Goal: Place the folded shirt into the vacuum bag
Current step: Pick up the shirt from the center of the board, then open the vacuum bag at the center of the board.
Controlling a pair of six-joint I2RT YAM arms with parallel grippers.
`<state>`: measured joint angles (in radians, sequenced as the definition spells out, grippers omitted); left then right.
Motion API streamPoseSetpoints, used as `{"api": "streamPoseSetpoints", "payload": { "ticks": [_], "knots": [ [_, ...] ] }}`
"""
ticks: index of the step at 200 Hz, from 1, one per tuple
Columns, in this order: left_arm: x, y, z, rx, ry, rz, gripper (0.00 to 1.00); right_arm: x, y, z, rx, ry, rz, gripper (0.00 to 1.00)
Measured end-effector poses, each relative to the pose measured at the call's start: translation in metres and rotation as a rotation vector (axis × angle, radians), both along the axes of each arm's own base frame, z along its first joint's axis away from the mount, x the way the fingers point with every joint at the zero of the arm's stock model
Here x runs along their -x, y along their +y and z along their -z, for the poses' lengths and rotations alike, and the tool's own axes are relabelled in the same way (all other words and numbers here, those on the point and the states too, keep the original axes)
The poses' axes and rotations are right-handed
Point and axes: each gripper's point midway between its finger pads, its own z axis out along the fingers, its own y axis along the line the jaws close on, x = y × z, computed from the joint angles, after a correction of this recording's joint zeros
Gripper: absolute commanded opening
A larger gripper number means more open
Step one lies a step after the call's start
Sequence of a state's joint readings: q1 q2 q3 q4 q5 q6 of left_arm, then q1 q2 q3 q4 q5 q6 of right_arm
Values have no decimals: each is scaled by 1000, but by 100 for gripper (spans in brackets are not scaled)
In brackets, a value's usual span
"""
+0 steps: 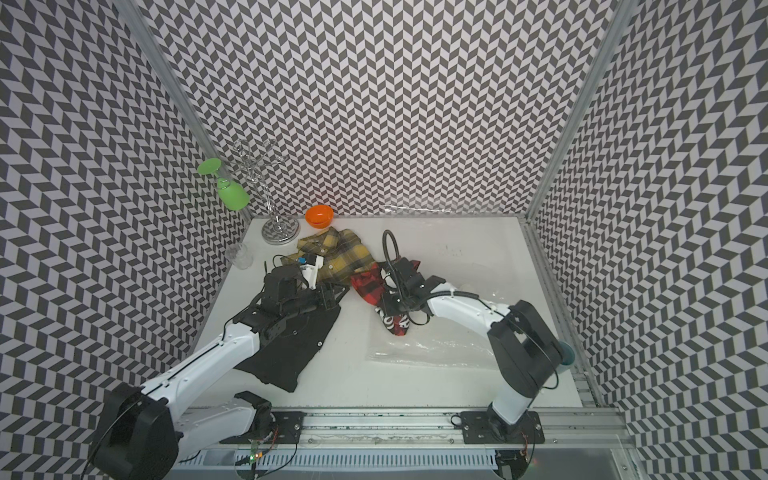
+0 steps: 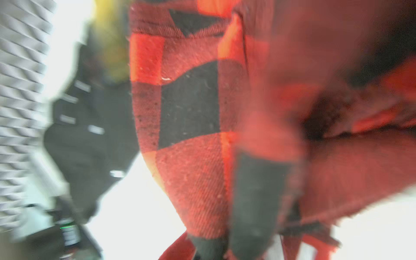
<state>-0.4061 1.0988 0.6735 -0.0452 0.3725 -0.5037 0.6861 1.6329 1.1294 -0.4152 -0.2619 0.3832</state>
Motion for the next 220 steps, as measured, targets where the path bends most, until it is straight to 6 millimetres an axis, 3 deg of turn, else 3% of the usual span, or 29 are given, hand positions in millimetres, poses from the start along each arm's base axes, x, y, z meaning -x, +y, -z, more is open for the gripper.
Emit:
{"api": "streamPoseSetpoints", "payload": {
  "ticks": [38, 66, 81, 95, 115, 134, 157, 179, 220],
  "knots": [
    [16, -25, -39, -40, -171, 104, 59, -14, -31, -75, -201, -58, 61, 7],
    [41, -83, -47, -118, -248, 286, 69, -34, -95, -111, -307, -109, 225, 7],
    [63, -120, -32, -180, -264, 407, 75, -44, -131, -119, -323, -137, 329, 7],
    [88, -156, -3, -274, -268, 533, 78, -47, -155, -121, -331, -144, 400, 7],
    [118, -194, 44, -424, -260, 682, 80, -48, -175, -120, -337, -136, 455, 7],
    [135, -216, 87, -581, -266, 778, 82, -43, -184, -115, -337, -113, 478, 7],
    [139, -222, 127, -753, -284, 832, 81, -38, -188, -113, -343, -101, 483, 7],
    [130, -215, 152, -872, -290, 829, 80, -35, -188, -113, -353, -95, 477, 7],
    [114, -206, 159, -968, -333, 786, 76, -31, -187, -109, -362, -77, 465, 7]
  ]
}}
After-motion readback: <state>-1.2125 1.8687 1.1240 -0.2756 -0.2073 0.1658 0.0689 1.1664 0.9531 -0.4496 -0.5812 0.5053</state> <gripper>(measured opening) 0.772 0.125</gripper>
